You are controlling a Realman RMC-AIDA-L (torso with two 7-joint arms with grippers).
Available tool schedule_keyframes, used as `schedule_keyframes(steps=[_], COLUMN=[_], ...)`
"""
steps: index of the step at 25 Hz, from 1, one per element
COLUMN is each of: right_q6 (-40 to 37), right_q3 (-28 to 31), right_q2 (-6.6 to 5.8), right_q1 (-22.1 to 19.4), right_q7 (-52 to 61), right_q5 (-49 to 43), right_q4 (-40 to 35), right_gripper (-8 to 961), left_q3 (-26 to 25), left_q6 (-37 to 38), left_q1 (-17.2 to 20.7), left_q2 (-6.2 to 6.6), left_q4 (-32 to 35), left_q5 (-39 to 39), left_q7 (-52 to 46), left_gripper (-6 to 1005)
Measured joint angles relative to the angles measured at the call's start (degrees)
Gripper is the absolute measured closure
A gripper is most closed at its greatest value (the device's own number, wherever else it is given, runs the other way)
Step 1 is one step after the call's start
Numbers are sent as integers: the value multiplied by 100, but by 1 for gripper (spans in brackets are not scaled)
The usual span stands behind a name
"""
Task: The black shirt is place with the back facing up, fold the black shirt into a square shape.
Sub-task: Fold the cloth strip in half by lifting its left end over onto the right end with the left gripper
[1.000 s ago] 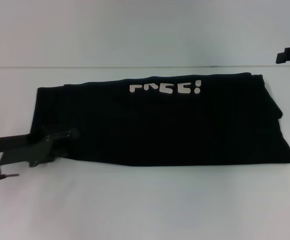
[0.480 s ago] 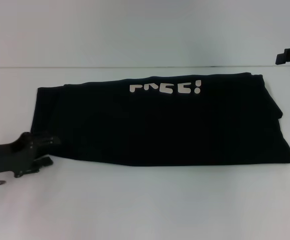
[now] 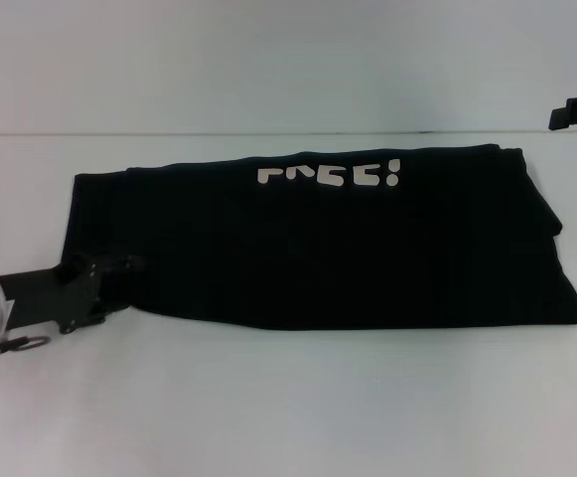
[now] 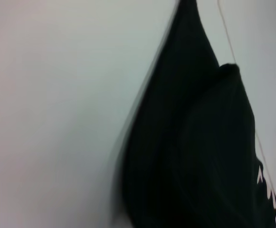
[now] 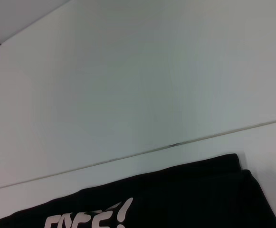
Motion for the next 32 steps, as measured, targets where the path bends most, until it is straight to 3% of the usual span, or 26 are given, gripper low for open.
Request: schedule_keyframes(steps=[4,6,9,15,22,32], right_q6=[-1,0,-1,1,-11,-31], right_q3=[0,0,0,0,0,0], right_q2=[0,0,4,8,19,18], right_q1=[-5,-13,-29,-35,-35,-13], right_q7=[-5,-7,-8,-8,2,32], right_q5=[0,0,0,0,0,-1], right_q4=[0,0,1,0,1,1], right_gripper=[145,144,144,145,144,145], left_q3=[-5,-10,-15,22,28,-234], left_q6=[-273,-223,-135,-170,-83,3], left_q1=[-88,-22,56,112,99,260], left_q2=[-67,-101,-76,-50,-20,1], left_q4=[-43,29,102,138,205,409], left_q5=[-273,-826,-1118,-1101,-376,-453], left_q7=[130,420,513,516,349,410], left_gripper=[323,324,324,324,325,326])
